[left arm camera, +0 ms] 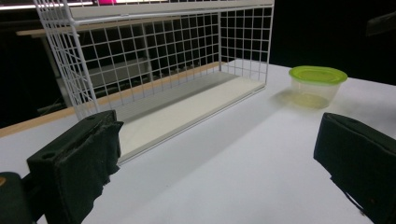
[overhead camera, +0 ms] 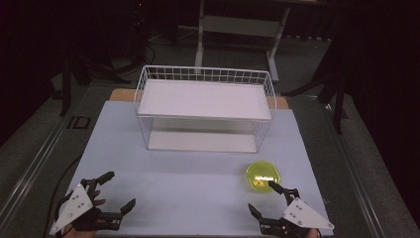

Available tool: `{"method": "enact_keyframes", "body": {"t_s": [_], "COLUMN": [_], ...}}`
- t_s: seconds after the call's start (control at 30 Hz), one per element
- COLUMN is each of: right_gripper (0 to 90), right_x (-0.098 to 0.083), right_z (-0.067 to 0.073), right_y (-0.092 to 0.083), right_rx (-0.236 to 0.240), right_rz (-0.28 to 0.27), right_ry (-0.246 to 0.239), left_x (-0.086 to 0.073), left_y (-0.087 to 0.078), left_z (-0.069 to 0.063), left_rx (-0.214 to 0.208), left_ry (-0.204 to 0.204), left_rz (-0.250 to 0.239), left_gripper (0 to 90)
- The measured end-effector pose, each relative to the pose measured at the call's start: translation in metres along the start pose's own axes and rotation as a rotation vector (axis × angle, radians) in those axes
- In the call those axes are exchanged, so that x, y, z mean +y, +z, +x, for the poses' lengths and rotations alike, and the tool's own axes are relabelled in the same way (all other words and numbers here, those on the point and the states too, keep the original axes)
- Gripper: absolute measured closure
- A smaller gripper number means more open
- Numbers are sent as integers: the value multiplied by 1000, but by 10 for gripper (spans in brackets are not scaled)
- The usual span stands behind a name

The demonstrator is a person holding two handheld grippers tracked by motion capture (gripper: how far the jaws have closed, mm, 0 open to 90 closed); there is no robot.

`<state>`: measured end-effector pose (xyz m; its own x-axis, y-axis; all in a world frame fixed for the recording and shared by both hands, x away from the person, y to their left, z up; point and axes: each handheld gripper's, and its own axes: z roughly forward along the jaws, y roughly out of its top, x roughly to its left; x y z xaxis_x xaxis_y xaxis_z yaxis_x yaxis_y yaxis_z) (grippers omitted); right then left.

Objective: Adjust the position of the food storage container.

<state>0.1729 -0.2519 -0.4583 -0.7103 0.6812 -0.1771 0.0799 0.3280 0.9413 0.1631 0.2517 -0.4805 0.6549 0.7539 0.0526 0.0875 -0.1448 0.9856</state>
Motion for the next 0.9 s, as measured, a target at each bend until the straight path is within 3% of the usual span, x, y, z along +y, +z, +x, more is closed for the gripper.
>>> {"method": "enact_keyframes", "body": {"t_s": [0.17,0.57,0.73,0.8,0.9], "right_gripper": [182,145,145,136,136], "right_x": [3,27,39,45,51], "right_z": [6,17,13,8,0], "right_y": [0,-1,2,5,6], "right_rx": [13,67,94,75,56], "right_rz": [-5,-24,-43,-19,-21], "right_ry": [-20,-53,-41,-74,-58], "left_x": [0,-1,-1,-1,-1], "left_y": [-2,-2,-3,-2,-2], "left_z": [2,0,0,1,1], "left_rx": [3,-7,-6,-7,-9], "left_ry": [-15,-10,-7,-16,-17], "left_rz": [-16,-19,-20,-24,-25], "left_gripper": [14,14,14,14,14]}}
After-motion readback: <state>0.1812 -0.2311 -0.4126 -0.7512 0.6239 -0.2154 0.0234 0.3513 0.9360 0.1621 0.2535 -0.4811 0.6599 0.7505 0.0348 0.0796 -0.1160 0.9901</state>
